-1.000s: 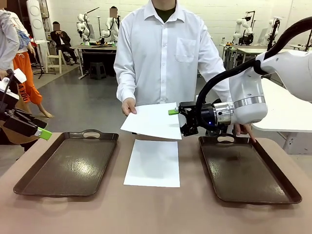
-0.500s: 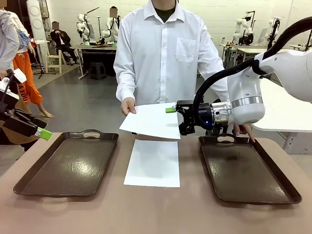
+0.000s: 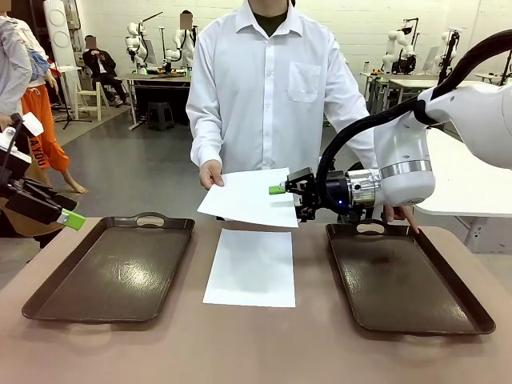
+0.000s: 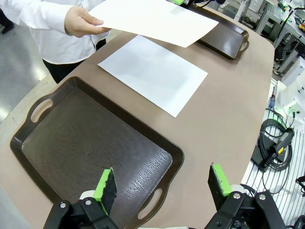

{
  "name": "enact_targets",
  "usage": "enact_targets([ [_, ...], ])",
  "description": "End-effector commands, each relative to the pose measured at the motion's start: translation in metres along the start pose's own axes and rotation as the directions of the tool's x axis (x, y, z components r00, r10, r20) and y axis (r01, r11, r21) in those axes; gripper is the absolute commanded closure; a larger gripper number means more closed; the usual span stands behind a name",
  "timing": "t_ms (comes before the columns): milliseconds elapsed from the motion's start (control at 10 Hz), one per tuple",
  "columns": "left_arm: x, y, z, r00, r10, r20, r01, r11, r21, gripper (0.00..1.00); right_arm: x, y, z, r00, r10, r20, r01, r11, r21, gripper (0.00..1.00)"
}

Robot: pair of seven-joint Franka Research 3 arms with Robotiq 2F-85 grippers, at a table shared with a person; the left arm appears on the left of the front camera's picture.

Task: Sort the A4 documents.
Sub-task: Receive the A4 Paper.

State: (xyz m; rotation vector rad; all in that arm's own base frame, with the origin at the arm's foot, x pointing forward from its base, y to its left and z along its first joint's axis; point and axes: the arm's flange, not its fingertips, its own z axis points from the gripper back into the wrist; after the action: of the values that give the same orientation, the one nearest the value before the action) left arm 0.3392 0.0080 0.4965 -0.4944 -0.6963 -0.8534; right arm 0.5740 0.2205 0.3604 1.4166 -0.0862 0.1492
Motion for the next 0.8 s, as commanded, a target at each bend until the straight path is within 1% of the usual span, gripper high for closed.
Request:
enact_targets([
  [0, -0.0014, 0.0017, 0.0004, 1.0, -0.012, 0.013, 0.012, 1.0, -0.012, 0.0, -0.0022, -0.0032, -0.0005, 1.0, -0.004, 0.011, 0.004, 0.999, 0.04, 0.64],
  [400, -0.0014, 0.0017, 0.0004, 1.0, -0.012, 0.013, 0.012, 1.0, -0.012, 0.0, -0.002, -0.0039, -0.0005, 1.0, -0.014, 0.003, 0.014, 0.999, 0.048, 1.0],
  [700, -0.0014, 0.0017, 0.0004, 1.0, -0.012, 0.013, 0.012, 1.0, -0.012, 0.0, -0.0029, -0.0039, -0.0018, 1.0, -0.017, -0.008, 0.018, 0.998, 0.052, 1.0],
])
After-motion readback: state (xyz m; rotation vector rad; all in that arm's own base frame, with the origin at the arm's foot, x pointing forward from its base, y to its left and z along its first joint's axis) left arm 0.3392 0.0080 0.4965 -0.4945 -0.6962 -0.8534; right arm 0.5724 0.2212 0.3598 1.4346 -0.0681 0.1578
